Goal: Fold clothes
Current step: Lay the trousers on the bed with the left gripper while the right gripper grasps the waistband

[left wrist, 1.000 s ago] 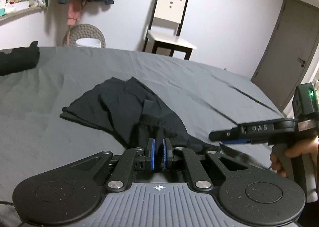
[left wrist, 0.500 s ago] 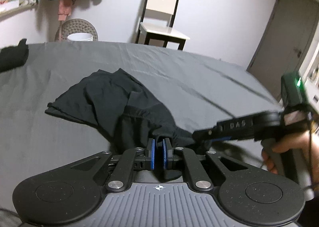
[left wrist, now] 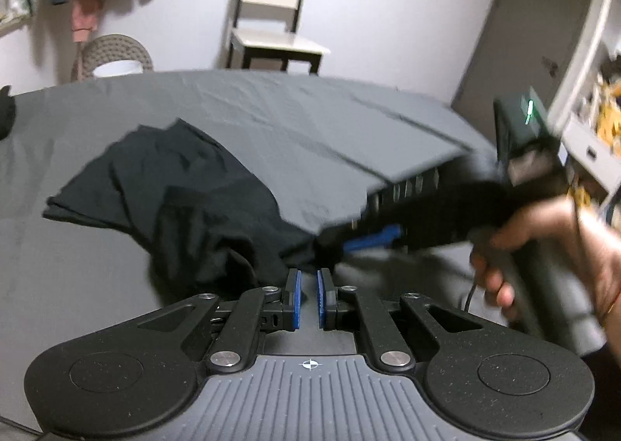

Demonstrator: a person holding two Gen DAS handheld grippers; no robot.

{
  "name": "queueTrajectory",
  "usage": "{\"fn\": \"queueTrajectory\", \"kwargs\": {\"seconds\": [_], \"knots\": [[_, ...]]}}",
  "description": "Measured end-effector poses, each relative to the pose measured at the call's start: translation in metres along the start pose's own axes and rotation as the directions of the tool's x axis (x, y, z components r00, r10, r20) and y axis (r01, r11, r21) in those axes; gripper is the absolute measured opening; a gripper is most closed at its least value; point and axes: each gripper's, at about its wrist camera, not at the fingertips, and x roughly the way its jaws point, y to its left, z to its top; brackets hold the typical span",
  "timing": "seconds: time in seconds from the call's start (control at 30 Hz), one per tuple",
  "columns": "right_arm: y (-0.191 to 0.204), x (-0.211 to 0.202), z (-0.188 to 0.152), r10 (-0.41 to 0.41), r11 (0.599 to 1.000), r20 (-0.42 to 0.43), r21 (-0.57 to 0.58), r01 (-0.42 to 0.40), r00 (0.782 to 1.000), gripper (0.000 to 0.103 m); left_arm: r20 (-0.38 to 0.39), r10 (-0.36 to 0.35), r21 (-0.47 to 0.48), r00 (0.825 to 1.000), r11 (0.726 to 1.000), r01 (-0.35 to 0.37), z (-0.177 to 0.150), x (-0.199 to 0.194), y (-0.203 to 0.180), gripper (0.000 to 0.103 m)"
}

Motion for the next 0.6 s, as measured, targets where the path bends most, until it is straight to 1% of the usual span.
{"fn": "queueTrajectory", "kwargs": {"seconds": [0.07,0.13,0.23,0.33,0.37,0.4,0.47,0.6], "knots": [[-0.005,0.001,0.002,0.013,0.999,0.005,0.033,-0.013,1.0,0.026,-0.016,0.016,0.051,1.0,0.999,-0.015,-0.003,0.006,-0.01,0.006],[-0.008,0.004,0.003,0.021,0.998,0.003,0.06,-0.021,1.0,0.026,-0.029,0.056,0.099,0.998,0.994,-0.053,-0.006,0.014,-0.019,0.006],[-0.009,0.011,0.002,0.025,0.996,0.0,0.083,-0.025,1.0,0.025,-0.042,0.12,0.134,0.992,0.984,-0.113,-0.006,0.025,-0.025,0.006],[-0.007,0.013,0.001,0.018,0.996,0.011,0.082,-0.019,1.0,0.017,-0.07,0.18,0.158,0.981,0.973,-0.167,-0.006,0.034,-0.028,0.006],[-0.006,0.011,0.001,0.018,0.997,0.02,0.078,-0.02,1.0,0.01,-0.072,0.201,0.171,0.977,0.967,-0.186,-0.007,0.035,-0.03,0.006],[-0.005,0.009,0.002,0.027,0.997,0.031,0.076,-0.029,0.999,0.007,-0.069,0.211,0.186,0.975,0.963,-0.195,-0.009,0.034,-0.032,0.006],[-0.003,0.005,0.003,0.048,0.996,0.054,0.075,-0.052,0.997,0.007,-0.059,0.224,0.215,0.973,0.954,-0.207,-0.012,0.033,-0.037,0.006],[0.002,0.001,0.005,0.058,0.997,0.066,0.05,-0.062,0.996,0.007,-0.053,0.221,0.221,0.974,0.954,-0.205,-0.018,0.034,-0.041,0.006]]}}
